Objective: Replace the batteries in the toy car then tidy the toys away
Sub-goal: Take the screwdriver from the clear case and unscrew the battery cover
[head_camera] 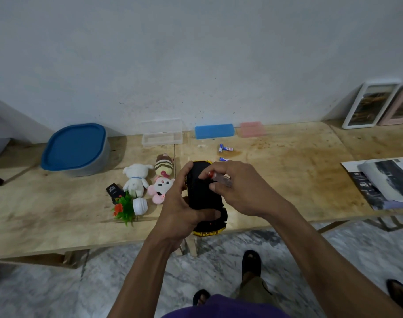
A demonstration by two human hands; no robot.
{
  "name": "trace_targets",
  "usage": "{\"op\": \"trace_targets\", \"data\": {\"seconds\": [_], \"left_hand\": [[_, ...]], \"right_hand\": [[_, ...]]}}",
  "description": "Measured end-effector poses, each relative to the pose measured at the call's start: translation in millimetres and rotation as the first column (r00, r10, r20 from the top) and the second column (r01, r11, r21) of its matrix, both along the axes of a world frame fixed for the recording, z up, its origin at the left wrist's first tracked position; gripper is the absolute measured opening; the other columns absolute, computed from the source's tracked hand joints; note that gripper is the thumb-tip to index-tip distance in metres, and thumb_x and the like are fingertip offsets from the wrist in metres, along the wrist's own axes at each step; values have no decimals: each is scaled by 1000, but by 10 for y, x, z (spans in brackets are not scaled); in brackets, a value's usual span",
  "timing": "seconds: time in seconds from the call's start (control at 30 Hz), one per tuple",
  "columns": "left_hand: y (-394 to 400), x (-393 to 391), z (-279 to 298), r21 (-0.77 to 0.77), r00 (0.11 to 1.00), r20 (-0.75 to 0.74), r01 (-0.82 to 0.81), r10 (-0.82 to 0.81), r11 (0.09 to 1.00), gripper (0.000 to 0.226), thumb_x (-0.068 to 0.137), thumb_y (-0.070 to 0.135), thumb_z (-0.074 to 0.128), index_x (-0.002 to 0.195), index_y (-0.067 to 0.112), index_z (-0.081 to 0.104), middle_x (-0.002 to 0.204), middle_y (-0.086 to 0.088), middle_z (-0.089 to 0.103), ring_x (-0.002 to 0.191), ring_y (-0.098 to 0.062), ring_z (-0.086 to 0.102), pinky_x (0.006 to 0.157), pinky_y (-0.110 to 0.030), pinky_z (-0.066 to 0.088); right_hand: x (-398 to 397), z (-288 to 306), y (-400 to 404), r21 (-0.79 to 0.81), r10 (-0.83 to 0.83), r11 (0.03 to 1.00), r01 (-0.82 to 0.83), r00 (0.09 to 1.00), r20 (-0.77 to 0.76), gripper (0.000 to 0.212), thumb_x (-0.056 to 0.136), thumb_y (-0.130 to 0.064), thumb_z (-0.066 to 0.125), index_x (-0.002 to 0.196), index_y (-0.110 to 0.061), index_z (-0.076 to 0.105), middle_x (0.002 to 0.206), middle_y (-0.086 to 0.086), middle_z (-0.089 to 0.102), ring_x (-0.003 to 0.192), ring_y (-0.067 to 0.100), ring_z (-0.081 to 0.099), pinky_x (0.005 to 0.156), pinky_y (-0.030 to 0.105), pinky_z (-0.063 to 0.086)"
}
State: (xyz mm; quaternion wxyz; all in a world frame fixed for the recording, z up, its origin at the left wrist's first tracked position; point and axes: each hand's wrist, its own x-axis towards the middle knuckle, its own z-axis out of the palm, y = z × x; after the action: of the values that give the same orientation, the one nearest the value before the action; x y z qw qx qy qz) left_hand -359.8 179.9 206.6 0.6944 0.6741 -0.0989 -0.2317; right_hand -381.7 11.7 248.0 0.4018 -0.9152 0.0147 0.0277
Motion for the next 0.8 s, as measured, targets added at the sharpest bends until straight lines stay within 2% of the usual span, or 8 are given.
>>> {"op": "trace_targets", "data": {"seconds": [0.07,0.1,0.2,0.3,0.47,0.57,0.67,0.8], "left_hand": [[12,7,-8,13,1000,9,-1,1,1000,116,58,-21,84,148,36,39,139,0,52,93,1,69,73,-30,60],[18,11,-20,16,1000,7,1,-1,1000,116,58,-21,84,147,37,40,140,-1,52,93,-1,70,73,-32,61],[16,35,-69,7,1000,-9,12,-12,1000,115,58,-21,84,146,39,42,142,-1,50,101,-13,70,75,-38,62],[-39,79,-119,4,1000,-26,13,-13,1000,116,55,-17,87,146,40,42,144,3,49,105,-15,68,78,-42,63],[-207,181,-239,40,998,-46,38,-36,998,114,60,-20,83,148,36,38,140,3,50,93,1,69,68,-27,60],[-334,293,-333,59,997,-74,40,-35,997,114,60,-22,82,149,33,37,135,9,52,89,3,69,66,-24,58],[-434,476,-454,86,994,-110,7,2,996,116,59,-23,82,150,33,37,129,13,56,90,-3,72,70,-28,61],[-539,762,-595,128,982,-170,-59,80,990,117,59,-24,82,151,32,35,129,11,60,92,-13,73,76,-42,62]], "right_hand": [[-3,-74,11,55,-70,996,68,997,28,24,90,-15,67,107,-31,71,97,-16,68,92,3,62,74,11,45],[-5,-108,15,87,-119,989,116,992,31,21,89,-15,69,106,-27,72,91,-16,68,87,1,62,68,7,43],[-12,-193,7,157,-217,964,214,976,4,16,86,-18,74,102,-20,75,88,-10,72,82,-4,64,64,3,44],[-5,-248,-30,210,-262,943,257,965,-6,12,87,-21,74,98,-22,77,92,-10,74,84,-3,66,65,5,46],[56,-448,-160,341,-330,879,333,942,-69,8,88,-17,74,95,-17,78,89,-6,76,85,5,71,80,26,58],[165,-555,-298,434,-333,827,357,933,-133,8,87,-11,75,93,-14,78,87,-5,76,85,4,71,81,22,57],[363,-675,-557,528,-400,744,409,906,-137,9,87,-4,74,89,-12,77,82,-7,75,79,-1,69,75,14,53],[717,-962,-1053,455,-507,733,506,852,-132,3,87,-5,74,89,-4,76,81,-9,73,78,-2,67,76,14,52]]}}
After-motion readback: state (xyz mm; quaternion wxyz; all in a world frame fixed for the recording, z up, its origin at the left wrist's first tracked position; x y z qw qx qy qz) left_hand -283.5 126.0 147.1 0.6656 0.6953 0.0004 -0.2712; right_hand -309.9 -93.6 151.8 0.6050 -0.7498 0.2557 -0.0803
